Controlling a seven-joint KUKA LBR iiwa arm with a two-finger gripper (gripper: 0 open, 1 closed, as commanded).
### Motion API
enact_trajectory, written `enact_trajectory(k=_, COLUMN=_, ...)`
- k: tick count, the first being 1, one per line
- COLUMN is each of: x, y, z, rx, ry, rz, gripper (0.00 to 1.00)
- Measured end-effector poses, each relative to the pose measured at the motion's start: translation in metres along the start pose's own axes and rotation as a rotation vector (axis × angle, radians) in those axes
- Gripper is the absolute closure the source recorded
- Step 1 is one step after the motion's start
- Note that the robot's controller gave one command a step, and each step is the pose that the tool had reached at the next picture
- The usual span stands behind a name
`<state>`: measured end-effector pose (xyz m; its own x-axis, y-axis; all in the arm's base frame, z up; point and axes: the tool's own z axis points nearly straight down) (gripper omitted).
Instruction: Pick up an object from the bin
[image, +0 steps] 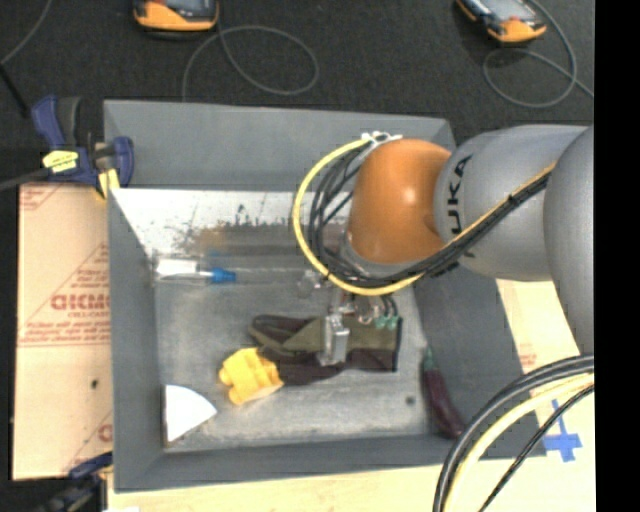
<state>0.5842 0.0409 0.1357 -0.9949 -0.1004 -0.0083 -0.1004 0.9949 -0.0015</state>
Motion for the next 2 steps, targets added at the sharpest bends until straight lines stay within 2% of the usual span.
enact_trajectory(k=1, x=0.0165, y=0.0215, z=0.0632, rx=-0.001, ry=-0.009, rz=0.372, gripper=1.00)
enact_trajectory(k=2, x=0.0165, y=0.0215, z=0.0632, rx=-0.001, ry=-0.010, rz=0.371, gripper=1.00)
